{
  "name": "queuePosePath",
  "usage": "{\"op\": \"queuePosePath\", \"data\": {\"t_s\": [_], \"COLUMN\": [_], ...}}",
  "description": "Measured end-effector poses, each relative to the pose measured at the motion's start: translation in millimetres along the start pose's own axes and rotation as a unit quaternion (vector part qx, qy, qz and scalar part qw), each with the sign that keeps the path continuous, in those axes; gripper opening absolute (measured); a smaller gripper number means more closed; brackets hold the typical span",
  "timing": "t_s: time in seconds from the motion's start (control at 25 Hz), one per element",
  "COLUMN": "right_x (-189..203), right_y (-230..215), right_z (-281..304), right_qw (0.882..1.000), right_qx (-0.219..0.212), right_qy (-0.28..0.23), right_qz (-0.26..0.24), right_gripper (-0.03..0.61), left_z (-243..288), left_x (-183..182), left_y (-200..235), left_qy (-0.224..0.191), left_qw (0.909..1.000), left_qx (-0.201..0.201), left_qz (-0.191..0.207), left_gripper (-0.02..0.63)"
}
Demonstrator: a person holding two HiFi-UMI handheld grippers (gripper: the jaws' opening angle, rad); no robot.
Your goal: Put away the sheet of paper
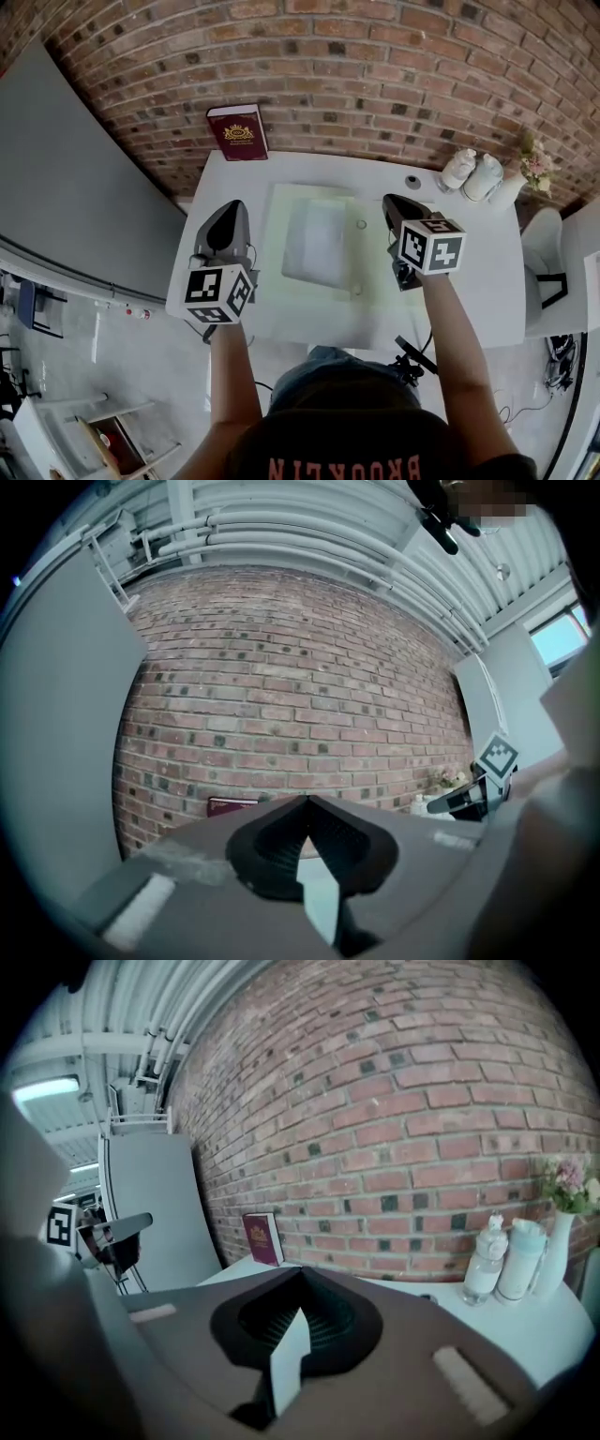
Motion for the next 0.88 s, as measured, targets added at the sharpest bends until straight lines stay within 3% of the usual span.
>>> {"op": "queuePosePath", "data": {"t_s": [0.24, 0.52, 0.72, 0.88], "right_x": [-36, -84, -101, -113], "right_y": [8, 39, 45, 48], "right_z": [-51, -107, -148, -174], "right_qw": [0.994, 0.967, 0.949, 0.939], "right_qx": [0.013, 0.061, 0.094, 0.122], "right_qy": [-0.106, -0.183, -0.25, -0.265], "right_qz": [-0.021, -0.166, -0.166, -0.18], "right_gripper": [0.002, 0.002, 0.002, 0.0], "left_z": [11, 21, 25, 24], "left_x": [-21, -56, -83, -105], "left_y": [-22, -43, -58, -69], "left_qy": [-0.026, -0.065, -0.098, -0.12], "left_qw": [0.9993, 0.9958, 0.9915, 0.988], "left_qx": [0.026, 0.057, 0.075, 0.083], "left_qz": [0.012, 0.028, 0.039, 0.049], "left_gripper": [-0.003, -0.003, -0.003, -0.003]}}
Point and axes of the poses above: the fingertips, and each gripper's own axes: z forward along the fingers, y to its left, x out of its underside, the point moved 8 cm from there along -z, backward along the fingers, and after that the axes turned 6 degrees about -x, right-handed, at the moved point
